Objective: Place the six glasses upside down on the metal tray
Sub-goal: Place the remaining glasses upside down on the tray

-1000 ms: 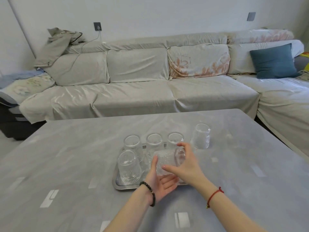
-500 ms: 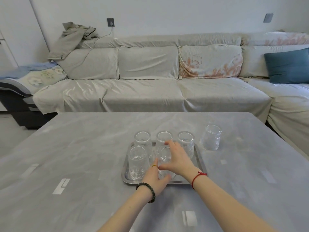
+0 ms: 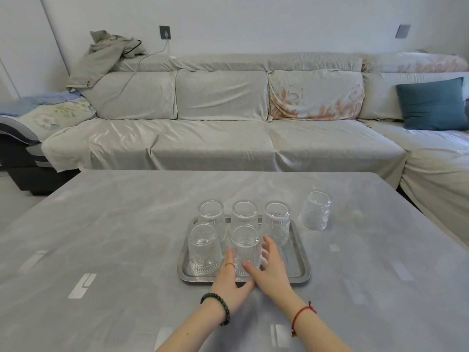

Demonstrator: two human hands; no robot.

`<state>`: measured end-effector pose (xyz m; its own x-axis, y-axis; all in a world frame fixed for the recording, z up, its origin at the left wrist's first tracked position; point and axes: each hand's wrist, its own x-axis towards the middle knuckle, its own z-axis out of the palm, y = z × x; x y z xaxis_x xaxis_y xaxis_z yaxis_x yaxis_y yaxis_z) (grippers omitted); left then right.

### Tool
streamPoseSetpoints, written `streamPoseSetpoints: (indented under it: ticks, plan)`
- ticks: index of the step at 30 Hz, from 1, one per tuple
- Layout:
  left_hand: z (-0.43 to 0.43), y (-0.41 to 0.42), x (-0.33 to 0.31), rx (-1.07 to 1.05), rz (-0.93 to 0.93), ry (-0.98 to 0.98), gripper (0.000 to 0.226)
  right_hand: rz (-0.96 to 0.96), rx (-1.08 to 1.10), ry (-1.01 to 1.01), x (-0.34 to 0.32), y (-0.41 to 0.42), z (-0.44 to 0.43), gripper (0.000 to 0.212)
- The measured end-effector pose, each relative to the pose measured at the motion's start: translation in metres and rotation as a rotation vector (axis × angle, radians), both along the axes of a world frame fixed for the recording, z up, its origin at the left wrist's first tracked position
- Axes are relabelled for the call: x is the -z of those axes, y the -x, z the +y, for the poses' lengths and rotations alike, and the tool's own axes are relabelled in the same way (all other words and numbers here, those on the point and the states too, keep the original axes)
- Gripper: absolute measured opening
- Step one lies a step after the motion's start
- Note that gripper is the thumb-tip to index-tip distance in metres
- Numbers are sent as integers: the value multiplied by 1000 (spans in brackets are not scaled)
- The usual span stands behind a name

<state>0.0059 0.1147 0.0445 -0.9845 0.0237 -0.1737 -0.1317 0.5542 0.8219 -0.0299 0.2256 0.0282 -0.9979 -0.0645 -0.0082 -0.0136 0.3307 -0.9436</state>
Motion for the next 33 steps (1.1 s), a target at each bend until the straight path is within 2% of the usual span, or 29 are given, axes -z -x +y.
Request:
streamPoseSetpoints:
  ticks: [6, 11, 13, 16, 18, 20, 23, 25, 29, 33]
  plan:
    - [2, -3, 0, -13, -7, -49, 91, -32, -37, 65, 8, -2, 0, 71]
    - [22, -22, 1, -228, 168, -176, 59, 73, 6, -40, -3, 4, 30, 51]
    - [39, -29, -5, -190, 199, -212, 48, 134, 106, -32, -14, 12, 53, 43]
    - [71, -12, -13, -19, 149, -273, 47, 164, 259, -16, -26, 33, 92, 31]
    - [95, 16, -21, 42, 101, -306, 51, 138, 321, -37, -30, 47, 116, 34]
    - [116, 50, -32, 68, 39, -337, 57, 88, 339, -73, -33, 61, 137, 47]
    - [140, 96, -44, 112, -4, -340, 56, 24, 281, -157, -38, 82, 158, 71]
    - [153, 122, -48, 138, -28, -295, 59, 7, 240, -163, -43, 98, 164, 80]
    - [169, 159, -43, 125, -79, -249, 75, 6, 191, -131, -43, 128, 165, 80]
    - [172, 172, -37, 98, -108, -228, 75, -6, 283, -69, -30, 150, 157, 81]
